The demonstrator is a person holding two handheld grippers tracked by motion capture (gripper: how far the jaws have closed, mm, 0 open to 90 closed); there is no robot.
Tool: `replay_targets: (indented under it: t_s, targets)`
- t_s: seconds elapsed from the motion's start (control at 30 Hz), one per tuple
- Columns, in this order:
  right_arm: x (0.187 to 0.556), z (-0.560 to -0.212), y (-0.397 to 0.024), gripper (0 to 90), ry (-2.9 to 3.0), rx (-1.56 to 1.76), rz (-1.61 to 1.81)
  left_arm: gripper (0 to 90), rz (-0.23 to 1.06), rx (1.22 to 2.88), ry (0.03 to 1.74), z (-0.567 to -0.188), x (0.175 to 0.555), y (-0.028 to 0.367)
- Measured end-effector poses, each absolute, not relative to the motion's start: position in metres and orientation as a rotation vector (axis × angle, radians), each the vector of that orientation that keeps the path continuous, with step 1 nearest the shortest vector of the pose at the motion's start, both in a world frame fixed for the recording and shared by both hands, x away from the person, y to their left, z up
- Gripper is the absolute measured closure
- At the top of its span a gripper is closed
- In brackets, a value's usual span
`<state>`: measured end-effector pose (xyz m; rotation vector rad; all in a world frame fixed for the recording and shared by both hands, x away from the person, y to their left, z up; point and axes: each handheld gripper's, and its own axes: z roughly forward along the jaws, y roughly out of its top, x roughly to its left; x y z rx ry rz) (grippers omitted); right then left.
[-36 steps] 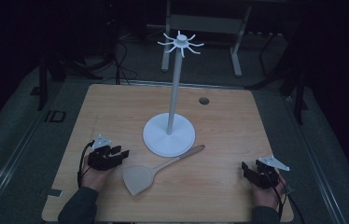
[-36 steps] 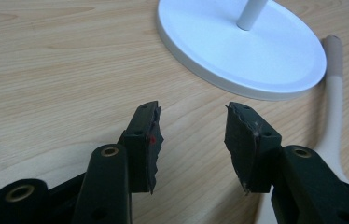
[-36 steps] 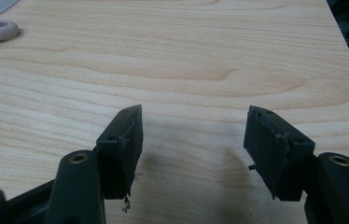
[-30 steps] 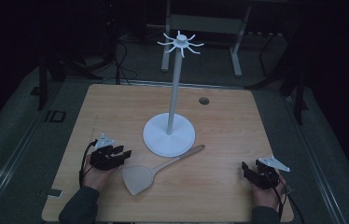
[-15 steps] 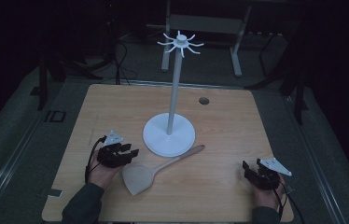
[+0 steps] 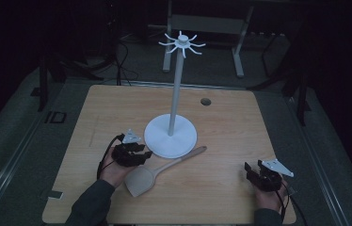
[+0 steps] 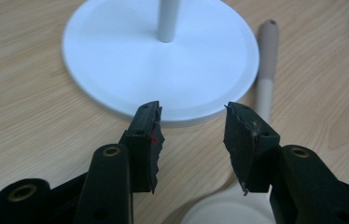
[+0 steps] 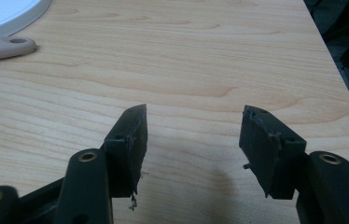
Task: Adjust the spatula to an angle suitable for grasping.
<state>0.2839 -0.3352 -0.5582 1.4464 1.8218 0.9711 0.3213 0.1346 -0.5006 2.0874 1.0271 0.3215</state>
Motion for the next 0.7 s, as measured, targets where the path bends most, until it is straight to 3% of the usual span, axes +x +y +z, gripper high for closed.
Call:
replay_targets:
  t_s: [0.7]
  targets:
    - [0.284, -0.558, -0.336, 39.3, 1.832, 1.445, 0.972, 71.0, 0.197, 2.425, 0.882, -0.521, 0.334, 0.057]
